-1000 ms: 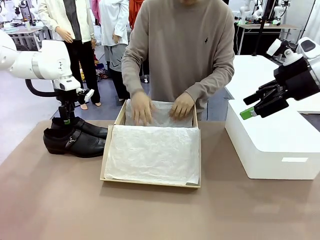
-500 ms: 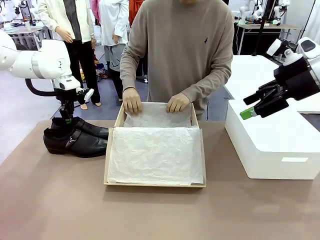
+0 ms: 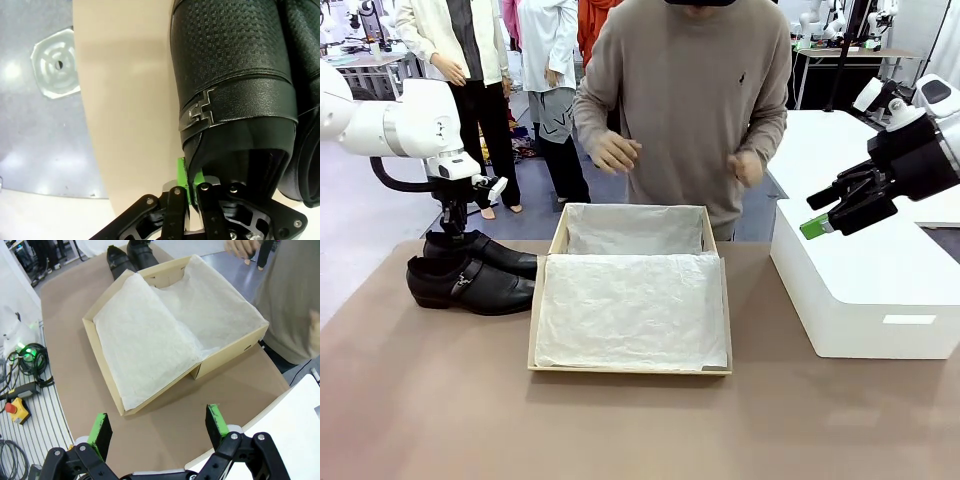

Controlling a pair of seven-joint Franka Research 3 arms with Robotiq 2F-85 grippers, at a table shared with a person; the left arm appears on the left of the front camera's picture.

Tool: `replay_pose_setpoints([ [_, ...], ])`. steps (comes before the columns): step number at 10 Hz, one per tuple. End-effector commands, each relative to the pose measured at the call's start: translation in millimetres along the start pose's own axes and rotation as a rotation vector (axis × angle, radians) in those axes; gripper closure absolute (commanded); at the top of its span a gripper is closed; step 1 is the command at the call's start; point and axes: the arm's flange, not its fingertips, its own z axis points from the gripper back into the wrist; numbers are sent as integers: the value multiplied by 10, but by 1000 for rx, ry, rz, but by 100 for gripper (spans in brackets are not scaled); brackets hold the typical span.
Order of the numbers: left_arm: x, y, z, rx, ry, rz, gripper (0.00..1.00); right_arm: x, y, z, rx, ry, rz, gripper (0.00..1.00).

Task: Pack the shoes into the box.
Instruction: Place one shoe of the Shoes into the Shoes Box.

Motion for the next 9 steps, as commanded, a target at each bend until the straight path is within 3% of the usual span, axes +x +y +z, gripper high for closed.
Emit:
replay_pose_setpoints([
  [1,-39,1,32,20,27,3,100,7,-37,-16,13,-29,24,0],
  [9,-483,50,883,140,-49,99,100,7,-37,-16,13,-29,24,0],
])
